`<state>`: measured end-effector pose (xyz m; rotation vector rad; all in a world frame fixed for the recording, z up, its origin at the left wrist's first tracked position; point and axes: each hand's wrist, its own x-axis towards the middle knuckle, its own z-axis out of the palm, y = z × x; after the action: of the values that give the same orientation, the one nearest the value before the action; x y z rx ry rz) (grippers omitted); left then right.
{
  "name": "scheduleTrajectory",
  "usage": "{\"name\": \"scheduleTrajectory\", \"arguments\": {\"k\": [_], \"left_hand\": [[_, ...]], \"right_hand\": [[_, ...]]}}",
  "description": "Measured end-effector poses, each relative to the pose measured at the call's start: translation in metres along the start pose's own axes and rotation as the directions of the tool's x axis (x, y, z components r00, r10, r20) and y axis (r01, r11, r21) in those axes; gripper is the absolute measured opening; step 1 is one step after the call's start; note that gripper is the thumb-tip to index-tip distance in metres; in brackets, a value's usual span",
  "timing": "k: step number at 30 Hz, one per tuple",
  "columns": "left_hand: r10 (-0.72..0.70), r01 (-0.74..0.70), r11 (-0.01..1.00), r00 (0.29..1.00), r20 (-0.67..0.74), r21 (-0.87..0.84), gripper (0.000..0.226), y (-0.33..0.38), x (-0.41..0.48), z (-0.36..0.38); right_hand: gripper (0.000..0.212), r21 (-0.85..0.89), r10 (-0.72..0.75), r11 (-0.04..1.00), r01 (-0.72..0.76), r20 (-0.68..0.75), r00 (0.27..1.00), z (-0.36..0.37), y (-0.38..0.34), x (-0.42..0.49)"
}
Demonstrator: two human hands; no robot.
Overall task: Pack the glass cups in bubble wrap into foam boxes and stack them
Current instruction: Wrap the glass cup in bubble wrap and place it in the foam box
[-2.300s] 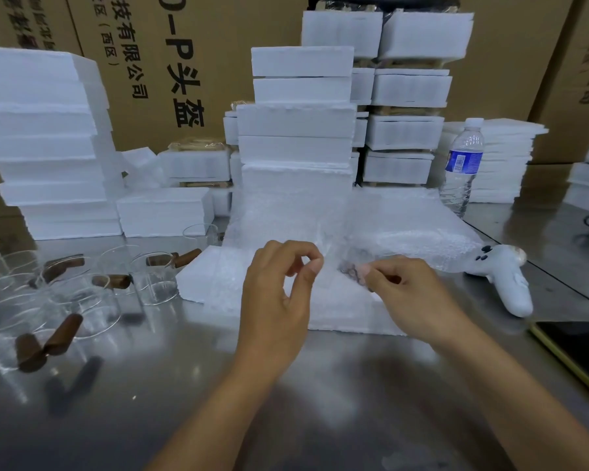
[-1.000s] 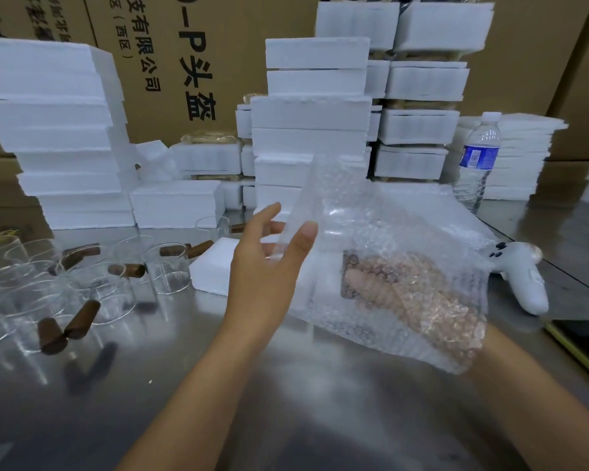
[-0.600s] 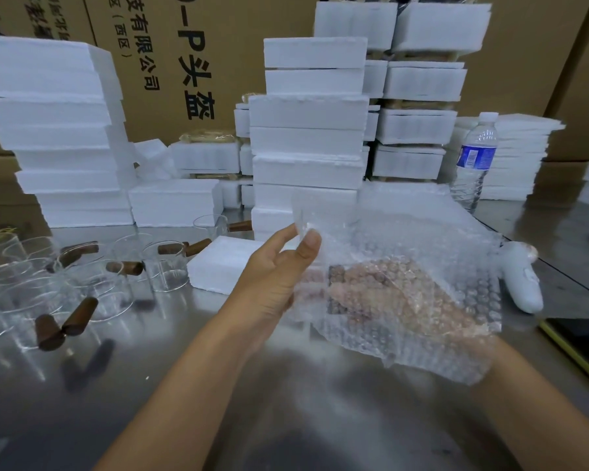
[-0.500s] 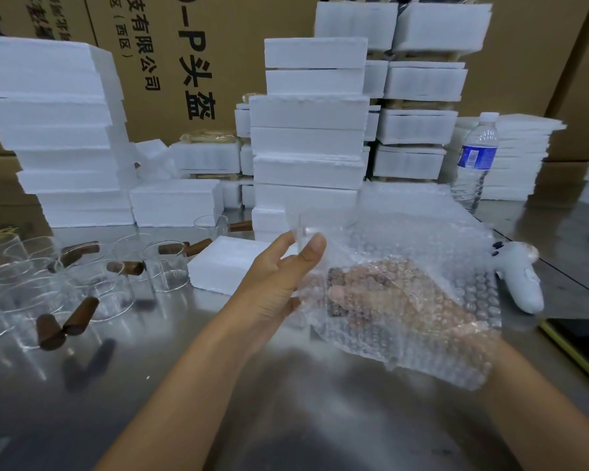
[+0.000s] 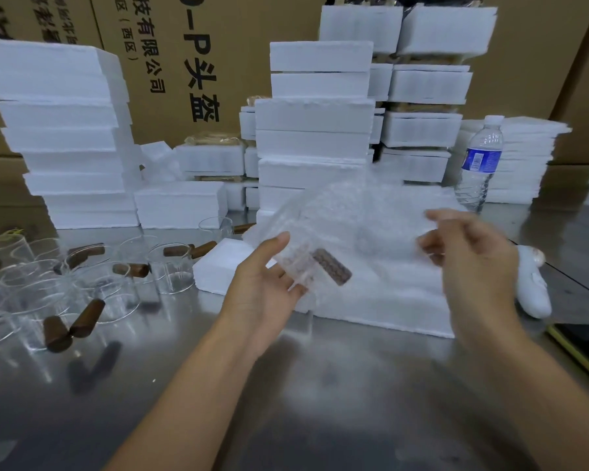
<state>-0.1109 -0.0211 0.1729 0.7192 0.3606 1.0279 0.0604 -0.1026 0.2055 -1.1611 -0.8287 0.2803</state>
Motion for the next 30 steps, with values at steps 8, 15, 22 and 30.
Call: {"name": "scheduleTrajectory", "arguments": {"k": [8, 15, 22, 30], "left_hand": [[0.058, -0.05, 0.938, 0.998, 0.014, -0.342, 0.067, -0.001, -0.001, 0.001], [0.04, -0.022, 0.955, 0.998, 0.055, -0.297, 0.109, -0.007, 0.0, 0.005], [0.009, -0.011, 0.997, 1.0, 0.025, 0.077, 0.064, -0.013, 0.0, 0.003], [0.081, -0.109, 0.933, 0.992, 0.096, 0.342, 0.064, -0.021, 0.001, 0.0]], "right_hand": [[0.045, 0.103, 0.173, 0.977, -0.189, 0.148, 0.974, 0.012, 0.019, -0.003], [0.016, -0.061, 0.156, 0.988, -0.144, 0.469, 0.869, 0.018, 0.028, -0.019], [0.019, 0.023, 0.109, 0.993, -0.118, 0.234, 0.966, 0.01, 0.028, -0.006], [0.019, 0.086, 0.102, 0.99, -0.112, 0.107, 0.989, 0.007, 0.029, 0.0]]}}
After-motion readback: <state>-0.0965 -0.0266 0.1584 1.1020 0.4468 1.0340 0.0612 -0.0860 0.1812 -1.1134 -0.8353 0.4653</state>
